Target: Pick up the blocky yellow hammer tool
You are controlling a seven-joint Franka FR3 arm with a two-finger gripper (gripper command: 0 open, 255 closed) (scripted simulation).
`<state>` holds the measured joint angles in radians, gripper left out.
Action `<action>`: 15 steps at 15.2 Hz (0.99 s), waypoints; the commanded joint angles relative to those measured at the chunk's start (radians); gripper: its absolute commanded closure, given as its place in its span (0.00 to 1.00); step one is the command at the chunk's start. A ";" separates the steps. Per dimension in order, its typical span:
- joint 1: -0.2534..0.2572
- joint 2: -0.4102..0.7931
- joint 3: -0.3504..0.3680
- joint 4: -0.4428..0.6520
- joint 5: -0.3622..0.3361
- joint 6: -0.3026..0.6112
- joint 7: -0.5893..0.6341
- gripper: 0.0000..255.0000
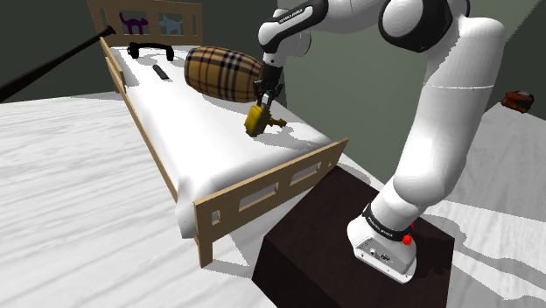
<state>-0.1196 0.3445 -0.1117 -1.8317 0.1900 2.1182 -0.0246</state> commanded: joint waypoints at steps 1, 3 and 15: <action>0.000 0.001 0.000 -0.001 0.000 0.000 0.000 1.00; 0.000 -0.005 -0.001 0.006 -0.002 -0.012 0.002 1.00; 0.001 -0.067 -0.007 0.085 -0.021 -0.150 0.027 1.00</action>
<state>-0.1194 0.2843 -0.1183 -1.7546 0.1712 1.9805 -0.0013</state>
